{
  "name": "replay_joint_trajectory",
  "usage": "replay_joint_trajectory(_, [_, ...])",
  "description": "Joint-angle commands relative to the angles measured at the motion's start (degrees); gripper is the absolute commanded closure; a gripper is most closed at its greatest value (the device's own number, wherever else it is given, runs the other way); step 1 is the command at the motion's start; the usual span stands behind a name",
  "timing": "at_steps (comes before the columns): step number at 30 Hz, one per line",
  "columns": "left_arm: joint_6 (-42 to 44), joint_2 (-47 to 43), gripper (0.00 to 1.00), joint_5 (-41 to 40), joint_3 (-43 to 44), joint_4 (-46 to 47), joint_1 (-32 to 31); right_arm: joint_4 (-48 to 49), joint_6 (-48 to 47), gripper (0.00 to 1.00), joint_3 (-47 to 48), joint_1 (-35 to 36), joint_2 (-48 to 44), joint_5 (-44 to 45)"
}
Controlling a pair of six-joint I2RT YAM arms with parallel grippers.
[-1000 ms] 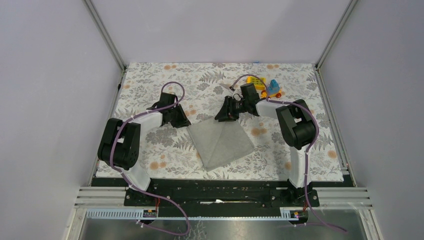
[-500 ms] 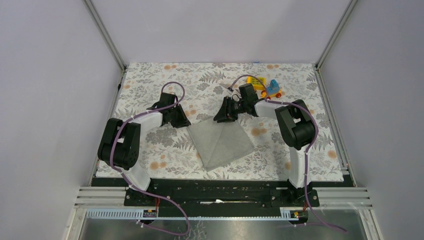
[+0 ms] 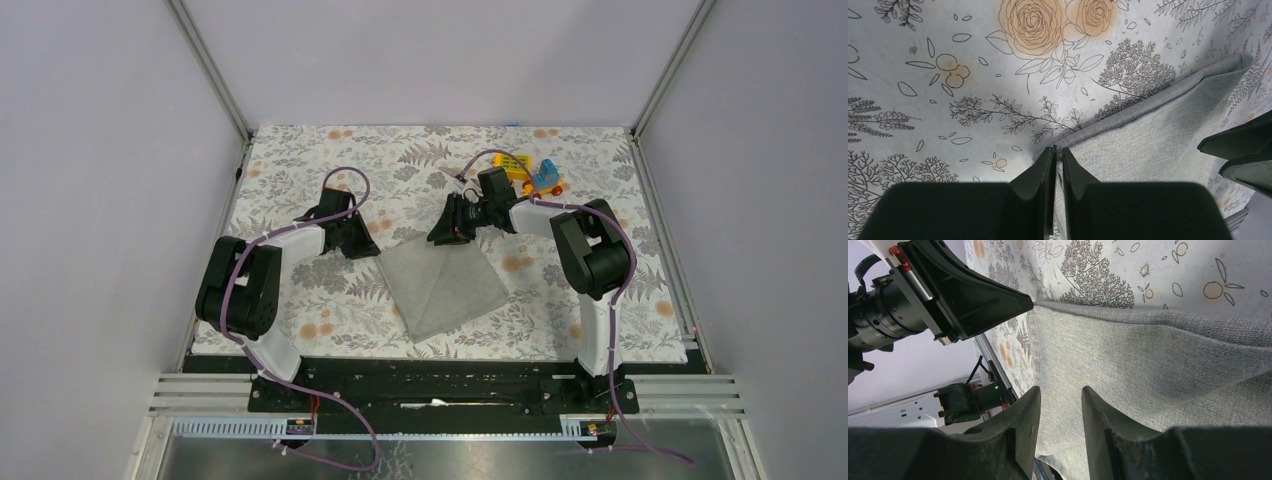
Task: Fold the napkin into a case and place the utensils inside
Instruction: Smooth out the upper triangle-folded napkin at the center of the board.
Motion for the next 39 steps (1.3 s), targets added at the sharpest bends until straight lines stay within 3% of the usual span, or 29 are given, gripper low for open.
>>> replay_joint_trajectory(1, [0.8,-0.7,0.91,-0.3,-0.1,1.2,-0.1,1.5,0.1,0.57,1.8,0.6,-0.6,0.6])
replay_joint_trajectory(10, [0.8,-5.7,1.0,-1.9,-2.0,0.1,-0.1,1.5,0.2,0.57,3.3,-0.4,0.9,2.0])
replay_joint_trajectory(33, [0.7,-1.5,1.0,-3.6,-3.2,0.5,-0.1,5.9,4.3,0.53,8.2,-6.1,10.7,2.3])
replay_joint_trajectory(39, [0.6,-2.0,1.0,-3.6,-2.7,-0.2,-0.1,5.0,4.6,0.52,8.9,-6.1,9.1,0.4])
